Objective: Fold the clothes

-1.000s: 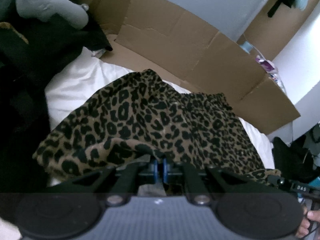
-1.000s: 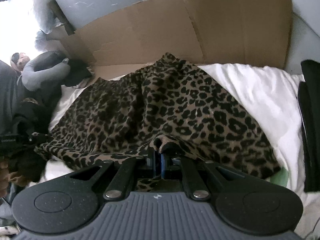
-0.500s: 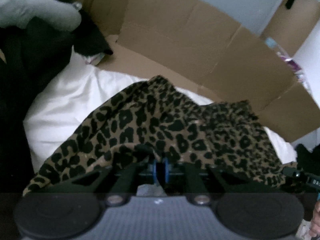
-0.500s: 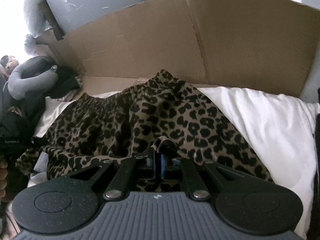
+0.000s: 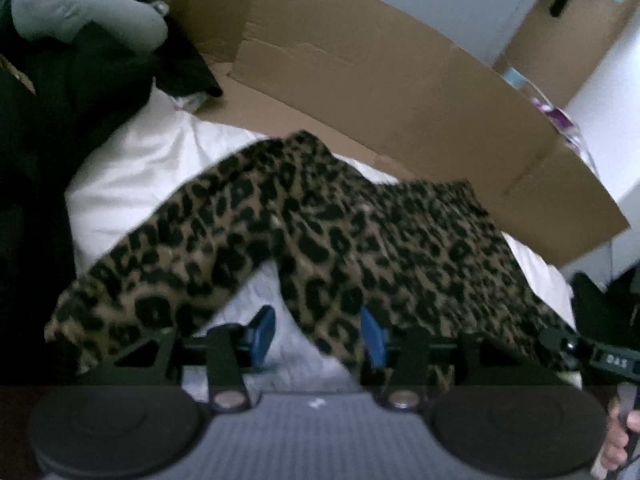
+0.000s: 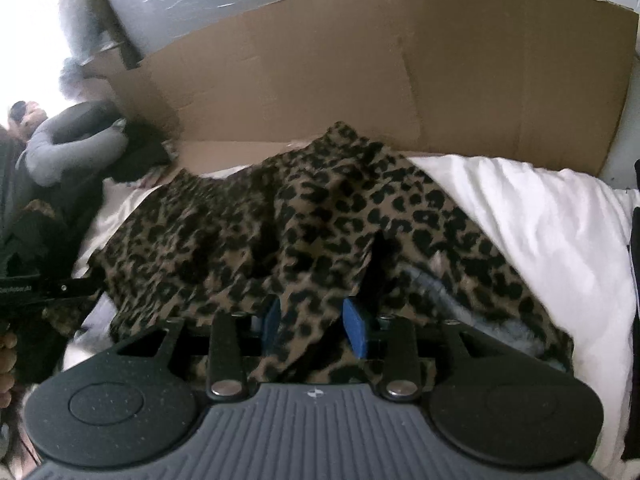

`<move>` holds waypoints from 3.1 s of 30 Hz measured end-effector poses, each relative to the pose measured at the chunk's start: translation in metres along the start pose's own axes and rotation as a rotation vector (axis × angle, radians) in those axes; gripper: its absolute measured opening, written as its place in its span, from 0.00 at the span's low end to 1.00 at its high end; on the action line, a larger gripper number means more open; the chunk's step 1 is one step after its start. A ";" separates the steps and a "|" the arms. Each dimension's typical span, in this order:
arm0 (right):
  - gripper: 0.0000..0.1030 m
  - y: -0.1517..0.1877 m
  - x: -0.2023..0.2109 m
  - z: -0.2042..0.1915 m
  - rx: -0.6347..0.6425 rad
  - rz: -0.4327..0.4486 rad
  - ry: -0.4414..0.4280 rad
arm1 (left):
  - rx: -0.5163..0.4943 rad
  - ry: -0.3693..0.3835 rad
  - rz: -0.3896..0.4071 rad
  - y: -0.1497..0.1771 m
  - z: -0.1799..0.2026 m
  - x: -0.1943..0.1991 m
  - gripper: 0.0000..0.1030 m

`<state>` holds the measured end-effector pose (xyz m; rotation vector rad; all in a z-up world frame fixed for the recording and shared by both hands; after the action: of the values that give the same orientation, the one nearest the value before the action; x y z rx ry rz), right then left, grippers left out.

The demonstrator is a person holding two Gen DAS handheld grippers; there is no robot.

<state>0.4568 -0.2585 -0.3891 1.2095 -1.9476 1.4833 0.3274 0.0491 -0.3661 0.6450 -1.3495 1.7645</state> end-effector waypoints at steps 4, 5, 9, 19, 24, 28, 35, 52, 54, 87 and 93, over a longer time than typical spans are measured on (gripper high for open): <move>0.41 0.017 -0.001 -0.002 -0.006 -0.038 -0.012 | -0.005 0.038 -0.040 0.019 0.007 -0.003 0.49; 0.41 0.021 -0.002 -0.003 -0.007 -0.049 -0.016 | -0.003 0.045 -0.051 0.024 0.008 -0.005 0.49; 0.41 0.038 -0.010 -0.005 -0.007 -0.091 -0.034 | 0.009 0.067 -0.086 0.041 0.011 -0.014 0.48; 0.41 0.056 -0.037 -0.017 -0.010 -0.157 -0.096 | 0.093 0.154 -0.140 0.059 0.020 -0.035 0.47; 0.41 0.057 -0.051 -0.022 -0.020 -0.169 -0.127 | 0.098 0.241 -0.136 0.061 0.032 -0.036 0.46; 0.41 0.053 -0.056 -0.023 -0.021 -0.159 -0.147 | 0.072 0.310 -0.126 0.065 0.043 -0.033 0.46; 0.13 0.052 -0.058 -0.019 -0.078 -0.161 -0.181 | 0.080 0.294 -0.125 0.068 0.040 -0.043 0.22; 0.03 0.051 0.017 -0.045 -0.076 -0.097 -0.234 | -0.102 0.315 0.025 0.020 0.060 0.053 0.06; 0.03 0.049 0.028 -0.049 -0.074 -0.090 -0.241 | -0.125 0.319 0.039 0.013 0.063 0.066 0.06; 0.02 0.135 0.095 -0.064 -0.071 -0.270 -0.212 | -0.505 0.251 -0.233 0.117 0.066 0.096 0.06; 0.00 0.151 0.085 -0.062 -0.065 -0.350 -0.210 | -0.534 0.209 -0.325 0.142 0.056 0.076 0.07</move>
<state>0.2758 -0.2262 -0.3893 1.6328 -1.7761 1.1455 0.1635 0.0024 -0.3658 0.3452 -1.3978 1.1128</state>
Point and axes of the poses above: each gripper's, at about its wrist camera, not at the fingertips, and x roughly against the way its jaws point, z to its right, y to its underside, the point moved 4 cm from there along -x, roughly the way its jaws point, and after that the axes turned 4 degrees about -x, right-handed, at the moved point
